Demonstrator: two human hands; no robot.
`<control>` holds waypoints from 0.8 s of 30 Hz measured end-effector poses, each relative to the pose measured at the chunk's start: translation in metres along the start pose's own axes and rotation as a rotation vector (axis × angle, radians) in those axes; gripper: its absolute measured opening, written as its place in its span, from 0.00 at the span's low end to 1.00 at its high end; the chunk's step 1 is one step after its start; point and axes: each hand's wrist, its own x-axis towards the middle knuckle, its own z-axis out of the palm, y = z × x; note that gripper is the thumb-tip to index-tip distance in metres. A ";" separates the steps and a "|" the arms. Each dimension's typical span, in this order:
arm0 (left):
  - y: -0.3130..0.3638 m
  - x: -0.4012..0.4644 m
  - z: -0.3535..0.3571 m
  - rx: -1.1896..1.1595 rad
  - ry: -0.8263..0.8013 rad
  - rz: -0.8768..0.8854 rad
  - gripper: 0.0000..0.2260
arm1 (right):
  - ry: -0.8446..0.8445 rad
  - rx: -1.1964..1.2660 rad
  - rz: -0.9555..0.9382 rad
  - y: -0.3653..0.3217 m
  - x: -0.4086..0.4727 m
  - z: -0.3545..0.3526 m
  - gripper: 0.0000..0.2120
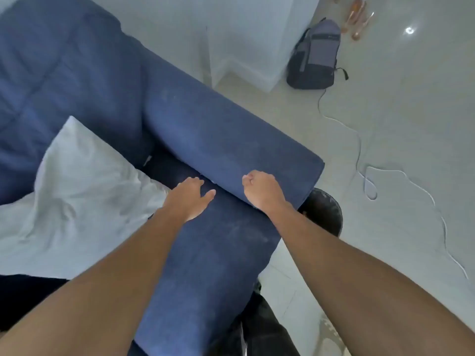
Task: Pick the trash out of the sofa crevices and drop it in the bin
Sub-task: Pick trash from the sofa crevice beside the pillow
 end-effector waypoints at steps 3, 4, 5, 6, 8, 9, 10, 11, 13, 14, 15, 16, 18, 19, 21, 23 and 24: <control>-0.006 0.020 0.056 0.047 -0.097 -0.009 0.27 | -0.046 0.003 0.052 0.049 0.012 0.048 0.15; -0.011 0.025 0.075 0.070 -0.138 -0.007 0.27 | -0.083 0.005 0.086 0.066 0.013 0.065 0.15; -0.013 0.031 0.093 0.085 -0.158 0.001 0.27 | -0.100 0.008 0.106 0.081 0.015 0.080 0.14; -0.015 0.038 0.110 0.101 -0.159 0.016 0.27 | -0.104 0.004 0.116 0.094 0.018 0.093 0.14; -0.020 0.055 0.138 0.133 -0.126 0.072 0.27 | -0.055 -0.035 0.105 0.114 0.027 0.115 0.15; -0.022 0.063 0.151 0.161 -0.100 0.116 0.27 | -0.021 -0.073 0.080 0.125 0.030 0.127 0.17; -0.023 0.072 0.163 0.180 -0.062 0.165 0.27 | 0.023 -0.113 0.048 0.135 0.033 0.138 0.19; -0.023 0.081 0.174 0.190 -0.024 0.211 0.27 | 0.069 -0.140 0.019 0.144 0.035 0.148 0.20; -0.022 0.100 0.190 0.216 0.041 0.307 0.28 | 0.129 -0.177 -0.006 0.159 0.040 0.166 0.22; -0.023 0.108 0.199 0.232 0.068 0.341 0.28 | 0.142 -0.191 -0.011 0.166 0.042 0.175 0.23; -0.025 0.114 0.208 0.242 0.088 0.358 0.29 | 0.153 -0.197 -0.016 0.172 0.044 0.183 0.24; -0.027 0.119 0.216 0.246 0.103 0.363 0.29 | 0.172 -0.191 -0.016 0.177 0.045 0.190 0.24; -0.035 0.122 0.233 0.272 0.128 0.377 0.29 | 0.242 -0.195 -0.020 0.185 0.046 0.202 0.22; -0.040 0.122 0.241 0.299 0.154 0.389 0.28 | 0.280 -0.212 -0.012 0.186 0.048 0.207 0.20; -0.051 0.115 0.258 0.360 0.203 0.395 0.27 | 0.333 -0.228 0.016 0.186 0.048 0.219 0.19; -0.058 0.109 0.272 0.379 0.264 0.379 0.26 | 0.383 -0.230 0.039 0.186 0.047 0.226 0.18; -0.061 0.108 0.277 0.379 0.290 0.373 0.26 | 0.396 -0.237 0.046 0.185 0.048 0.229 0.18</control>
